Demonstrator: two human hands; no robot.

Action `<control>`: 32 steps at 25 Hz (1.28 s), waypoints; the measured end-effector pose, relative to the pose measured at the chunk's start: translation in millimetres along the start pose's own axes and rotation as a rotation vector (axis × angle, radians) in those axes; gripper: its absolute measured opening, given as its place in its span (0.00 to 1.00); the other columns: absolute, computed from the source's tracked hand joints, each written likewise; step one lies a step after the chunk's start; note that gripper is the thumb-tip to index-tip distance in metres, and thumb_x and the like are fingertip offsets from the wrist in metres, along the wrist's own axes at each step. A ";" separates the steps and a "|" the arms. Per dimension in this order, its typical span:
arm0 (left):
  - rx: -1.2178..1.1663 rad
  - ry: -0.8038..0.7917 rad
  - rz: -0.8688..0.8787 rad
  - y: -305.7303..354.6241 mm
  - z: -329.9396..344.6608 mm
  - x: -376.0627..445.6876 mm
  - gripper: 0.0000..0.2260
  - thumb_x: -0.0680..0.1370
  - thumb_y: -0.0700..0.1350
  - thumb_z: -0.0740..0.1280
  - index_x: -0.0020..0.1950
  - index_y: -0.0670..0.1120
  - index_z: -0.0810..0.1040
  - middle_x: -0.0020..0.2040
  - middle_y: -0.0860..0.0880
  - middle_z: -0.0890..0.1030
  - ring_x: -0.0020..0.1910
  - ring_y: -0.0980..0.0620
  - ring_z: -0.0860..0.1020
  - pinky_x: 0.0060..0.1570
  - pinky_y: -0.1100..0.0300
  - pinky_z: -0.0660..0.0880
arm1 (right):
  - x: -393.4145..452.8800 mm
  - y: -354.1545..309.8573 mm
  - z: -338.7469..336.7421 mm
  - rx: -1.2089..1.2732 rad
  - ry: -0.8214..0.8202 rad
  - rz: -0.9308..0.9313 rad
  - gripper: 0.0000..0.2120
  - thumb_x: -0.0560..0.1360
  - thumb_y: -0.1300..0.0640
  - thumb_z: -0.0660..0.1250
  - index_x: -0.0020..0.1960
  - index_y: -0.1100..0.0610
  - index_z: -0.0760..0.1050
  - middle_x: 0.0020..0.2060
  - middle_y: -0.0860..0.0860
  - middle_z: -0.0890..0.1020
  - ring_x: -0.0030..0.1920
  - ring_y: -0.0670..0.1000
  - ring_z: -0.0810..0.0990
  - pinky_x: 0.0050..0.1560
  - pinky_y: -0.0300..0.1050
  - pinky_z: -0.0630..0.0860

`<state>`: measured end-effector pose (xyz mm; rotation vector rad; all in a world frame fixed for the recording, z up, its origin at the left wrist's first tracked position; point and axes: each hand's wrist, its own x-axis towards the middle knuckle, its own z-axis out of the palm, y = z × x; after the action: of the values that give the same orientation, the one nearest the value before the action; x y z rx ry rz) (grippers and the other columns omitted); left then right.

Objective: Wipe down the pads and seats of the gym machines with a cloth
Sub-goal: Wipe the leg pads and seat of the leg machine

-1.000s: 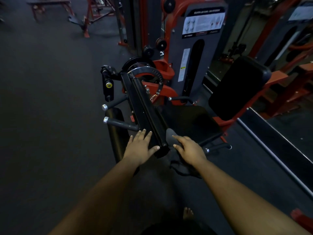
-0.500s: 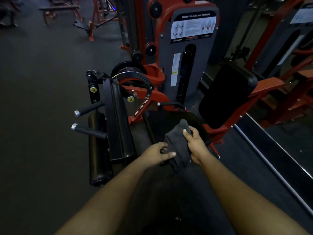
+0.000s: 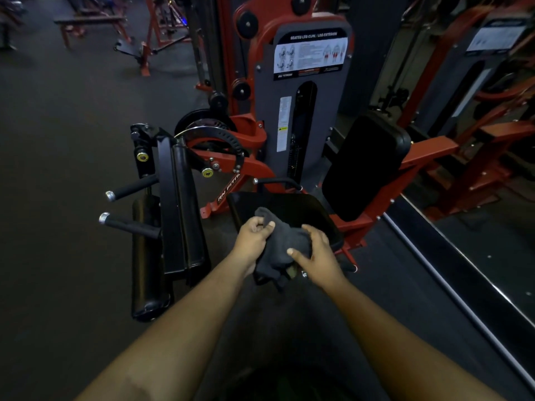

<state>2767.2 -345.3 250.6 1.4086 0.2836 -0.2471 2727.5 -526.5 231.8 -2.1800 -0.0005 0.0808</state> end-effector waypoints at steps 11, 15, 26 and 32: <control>0.676 0.087 0.127 2.5 -54.5 -11.7 0.07 0.81 0.51 0.67 0.54 0.49 0.77 0.50 0.49 0.81 0.53 0.46 0.80 0.52 0.53 0.76 | -10.6 -22.3 -4.0 0.067 0.194 -0.065 0.04 0.80 0.53 0.68 0.49 0.51 0.80 0.41 0.46 0.85 0.44 0.42 0.82 0.48 0.51 0.80; 0.846 0.026 0.283 -14.2 -60.4 -37.1 0.14 0.75 0.59 0.74 0.51 0.53 0.76 0.47 0.55 0.75 0.46 0.56 0.74 0.50 0.54 0.72 | 12.1 -33.6 -8.7 0.170 0.146 0.050 0.15 0.77 0.48 0.72 0.37 0.57 0.77 0.33 0.52 0.81 0.35 0.48 0.78 0.40 0.52 0.76; 0.498 0.026 0.173 -25.5 -36.1 -42.6 0.06 0.76 0.37 0.67 0.44 0.45 0.83 0.34 0.54 0.81 0.31 0.61 0.76 0.36 0.62 0.71 | 40.6 -36.4 -13.6 0.434 -0.116 0.207 0.07 0.82 0.56 0.65 0.51 0.57 0.80 0.42 0.52 0.86 0.42 0.53 0.85 0.42 0.49 0.82; 0.196 0.484 0.199 6.2 -45.9 -30.1 0.09 0.79 0.38 0.62 0.48 0.47 0.82 0.42 0.48 0.83 0.42 0.49 0.79 0.40 0.60 0.76 | 45.5 -0.3 -59.0 -0.258 -0.119 -0.121 0.10 0.73 0.48 0.76 0.44 0.47 0.75 0.42 0.47 0.81 0.43 0.49 0.79 0.43 0.49 0.75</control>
<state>2738.8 -299.0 260.3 1.6696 0.5226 0.2425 2776.3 -573.3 263.1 -2.4242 -0.2213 0.1480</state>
